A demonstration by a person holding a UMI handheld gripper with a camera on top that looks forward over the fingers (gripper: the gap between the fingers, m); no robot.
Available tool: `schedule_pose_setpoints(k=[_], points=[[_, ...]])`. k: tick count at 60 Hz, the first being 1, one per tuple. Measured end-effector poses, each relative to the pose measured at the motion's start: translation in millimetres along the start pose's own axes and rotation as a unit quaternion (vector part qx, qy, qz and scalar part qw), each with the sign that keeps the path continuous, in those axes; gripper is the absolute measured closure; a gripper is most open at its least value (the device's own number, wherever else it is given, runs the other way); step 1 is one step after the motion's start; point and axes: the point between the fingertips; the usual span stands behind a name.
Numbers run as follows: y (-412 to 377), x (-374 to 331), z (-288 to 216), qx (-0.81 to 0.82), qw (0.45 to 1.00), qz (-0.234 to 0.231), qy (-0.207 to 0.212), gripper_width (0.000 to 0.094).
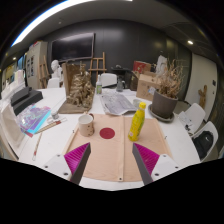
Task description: Pour water
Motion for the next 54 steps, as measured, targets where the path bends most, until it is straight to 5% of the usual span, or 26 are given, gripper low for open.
schedule_pose_setpoints(k=[12, 29, 37, 42, 54], points=[[87, 97, -8, 0.008, 0.999, 0.028, 0.046, 0.0071], [130, 232, -13, 0.014, 0.997, 0.004, 0.073, 0.0093], [126, 269, -11, 0.026, 0.997, -0.018, 0.075, 0.0223], [125, 281, -11, 0.021, 0.996, -0.020, 0.083, 0.0443], [125, 284, -15, 0.013, 0.995, -0.013, 0.099, 0.0609]])
Point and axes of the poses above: the point between the fingertips, and its own axes, seen from behind it with the camera up: y to the right, z down, x forward, the way the camera looks
